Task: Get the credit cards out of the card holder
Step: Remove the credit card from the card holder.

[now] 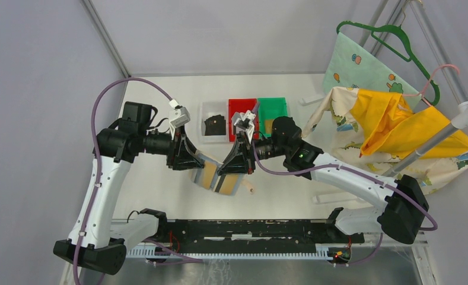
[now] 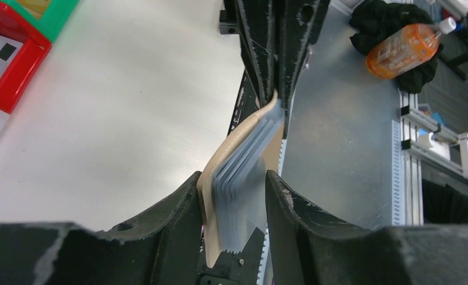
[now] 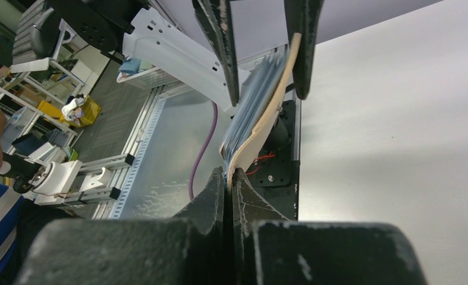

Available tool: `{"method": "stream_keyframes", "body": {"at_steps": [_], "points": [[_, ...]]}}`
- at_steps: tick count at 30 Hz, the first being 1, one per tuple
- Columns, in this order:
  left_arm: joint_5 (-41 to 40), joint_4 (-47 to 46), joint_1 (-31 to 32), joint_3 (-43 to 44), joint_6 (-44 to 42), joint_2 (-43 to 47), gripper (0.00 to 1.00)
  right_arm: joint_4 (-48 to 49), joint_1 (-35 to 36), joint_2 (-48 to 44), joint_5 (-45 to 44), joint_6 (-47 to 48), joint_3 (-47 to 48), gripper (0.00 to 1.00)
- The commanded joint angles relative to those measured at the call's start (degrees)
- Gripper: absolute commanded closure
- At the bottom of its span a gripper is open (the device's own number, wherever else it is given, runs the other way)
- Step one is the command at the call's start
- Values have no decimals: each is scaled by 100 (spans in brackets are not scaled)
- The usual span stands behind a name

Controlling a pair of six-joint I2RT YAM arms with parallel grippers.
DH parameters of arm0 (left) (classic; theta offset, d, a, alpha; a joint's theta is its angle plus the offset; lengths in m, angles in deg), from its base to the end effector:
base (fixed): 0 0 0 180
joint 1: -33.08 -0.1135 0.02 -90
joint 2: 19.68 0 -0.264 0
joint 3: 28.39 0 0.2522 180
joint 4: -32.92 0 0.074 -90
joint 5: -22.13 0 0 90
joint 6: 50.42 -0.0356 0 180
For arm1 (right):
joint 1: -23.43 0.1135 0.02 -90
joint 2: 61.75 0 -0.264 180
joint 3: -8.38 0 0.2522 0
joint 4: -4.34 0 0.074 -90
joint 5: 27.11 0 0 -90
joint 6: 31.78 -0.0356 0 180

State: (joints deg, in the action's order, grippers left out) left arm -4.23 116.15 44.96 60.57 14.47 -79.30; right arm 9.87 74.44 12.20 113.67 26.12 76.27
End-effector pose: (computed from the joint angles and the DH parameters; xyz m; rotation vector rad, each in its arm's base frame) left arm 0.1493 -0.0640 0.3923 1.0812 1.8780 -1.2294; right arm 0.1637 0.2461 0.3397 -1.0843 1.5694 1.7476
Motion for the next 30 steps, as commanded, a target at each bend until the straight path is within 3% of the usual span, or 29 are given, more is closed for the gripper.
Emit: {"method": "stream_keyframes", "body": {"at_steps": [1,6,12,20,21,22,23,30], "points": [[271,744,2,490,-993,-43,52,-140,6,-87,116,466,412,100],[-158,1163,4,606,-1692,-92,54,-549,11,-80,142,722,576,100],[-452,1168,0,581,-1960,1,56,-568,5,-65,168,726,634,100],[-479,1314,-1,647,-2435,144,40,-576,67,14,199,743,705,100],[-453,1314,-1,656,-2509,170,30,-582,109,46,195,760,743,100],[-423,1278,1,662,-2541,194,10,-582,171,91,195,777,798,100],[-415,1201,2,671,-2535,230,2,-611,233,163,195,807,844,100],[-410,661,1,852,-2583,502,0,-1065,639,546,162,1163,1296,100]]}}
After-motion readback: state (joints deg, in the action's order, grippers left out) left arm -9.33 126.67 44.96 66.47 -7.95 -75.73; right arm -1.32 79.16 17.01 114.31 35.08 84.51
